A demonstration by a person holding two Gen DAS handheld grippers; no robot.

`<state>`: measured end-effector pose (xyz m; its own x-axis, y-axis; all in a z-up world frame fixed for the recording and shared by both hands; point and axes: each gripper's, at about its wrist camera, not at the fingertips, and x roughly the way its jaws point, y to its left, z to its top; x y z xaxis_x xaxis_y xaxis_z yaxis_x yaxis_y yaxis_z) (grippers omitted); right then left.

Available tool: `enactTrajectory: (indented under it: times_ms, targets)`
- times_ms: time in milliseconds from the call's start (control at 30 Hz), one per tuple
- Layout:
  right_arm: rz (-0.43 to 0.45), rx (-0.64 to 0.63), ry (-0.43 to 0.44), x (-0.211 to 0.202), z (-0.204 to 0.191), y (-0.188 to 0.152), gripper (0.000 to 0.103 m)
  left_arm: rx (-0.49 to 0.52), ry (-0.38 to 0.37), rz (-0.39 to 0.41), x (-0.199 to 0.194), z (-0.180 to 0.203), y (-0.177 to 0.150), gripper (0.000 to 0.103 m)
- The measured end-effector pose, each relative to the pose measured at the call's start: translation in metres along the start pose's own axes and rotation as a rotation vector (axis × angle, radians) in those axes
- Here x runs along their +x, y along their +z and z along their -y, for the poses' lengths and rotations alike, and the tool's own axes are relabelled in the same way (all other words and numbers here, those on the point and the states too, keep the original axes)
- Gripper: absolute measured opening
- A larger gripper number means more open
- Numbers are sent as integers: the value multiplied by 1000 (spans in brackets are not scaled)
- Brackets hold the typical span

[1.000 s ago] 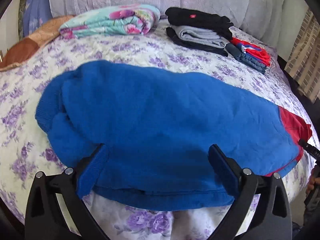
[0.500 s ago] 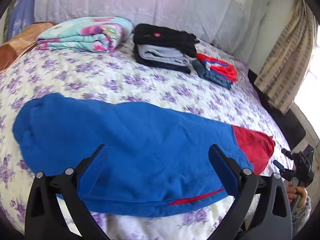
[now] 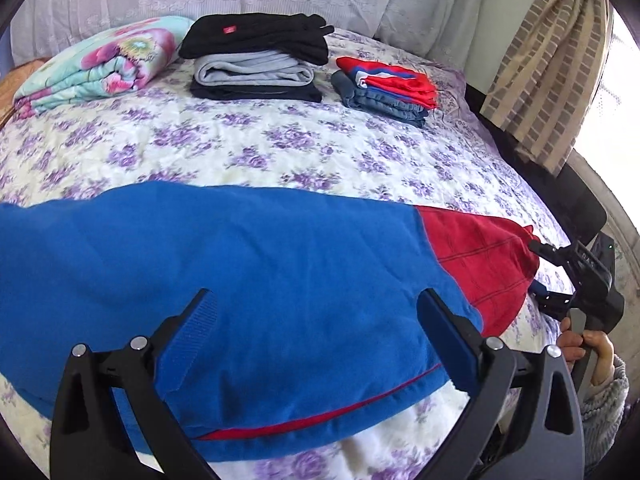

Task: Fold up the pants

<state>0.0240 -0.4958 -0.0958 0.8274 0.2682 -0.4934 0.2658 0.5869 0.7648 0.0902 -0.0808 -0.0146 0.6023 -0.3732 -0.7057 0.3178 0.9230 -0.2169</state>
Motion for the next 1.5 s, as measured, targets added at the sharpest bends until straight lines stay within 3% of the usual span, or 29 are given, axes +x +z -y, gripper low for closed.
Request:
enactTrajectory:
  times_ms: [33, 100, 200, 300, 400, 500, 633, 867, 1000, 1133, 1300, 1400, 1500]
  targets:
    - [12, 0, 1, 0, 1, 0, 68, 6, 19, -4, 6, 4, 0, 98]
    - [32, 7, 11, 0, 6, -1, 41, 8, 77, -16, 16, 7, -3, 98]
    - [46, 43, 60, -3, 18, -4, 33, 9, 140, -63, 36, 5, -11, 98]
    - [60, 24, 54, -4, 15, -7, 32, 49, 194, -63, 44, 11, -19, 98]
    - [65, 7, 32, -3, 11, -7, 33, 63, 196, -28, 37, 19, -14, 98]
    - [64, 12, 40, -3, 13, -7, 33, 93, 308, 41, 35, 28, -8, 98]
    - [70, -5, 32, -2, 12, -8, 33, 93, 372, -10, 54, 28, -16, 99]
    - [68, -13, 30, -2, 11, -8, 33, -66, 314, 11, 37, -6, -9, 99]
    - [75, -25, 21, -2, 11, -9, 33, -98, 358, 8, 37, -22, -12, 98]
    - [80, -40, 16, -2, 10, -10, 33, -34, 412, -27, 50, -15, -15, 98]
    - [85, -49, 28, -4, 8, -10, 31, -79, 327, 28, 30, -17, -19, 98]
    - [100, -76, 19, -6, 3, -12, 28, -33, 301, 57, 26, -5, -21, 98]
    - [106, -89, 9, -8, 0, -12, 28, 61, 366, -17, 47, 8, -25, 99]
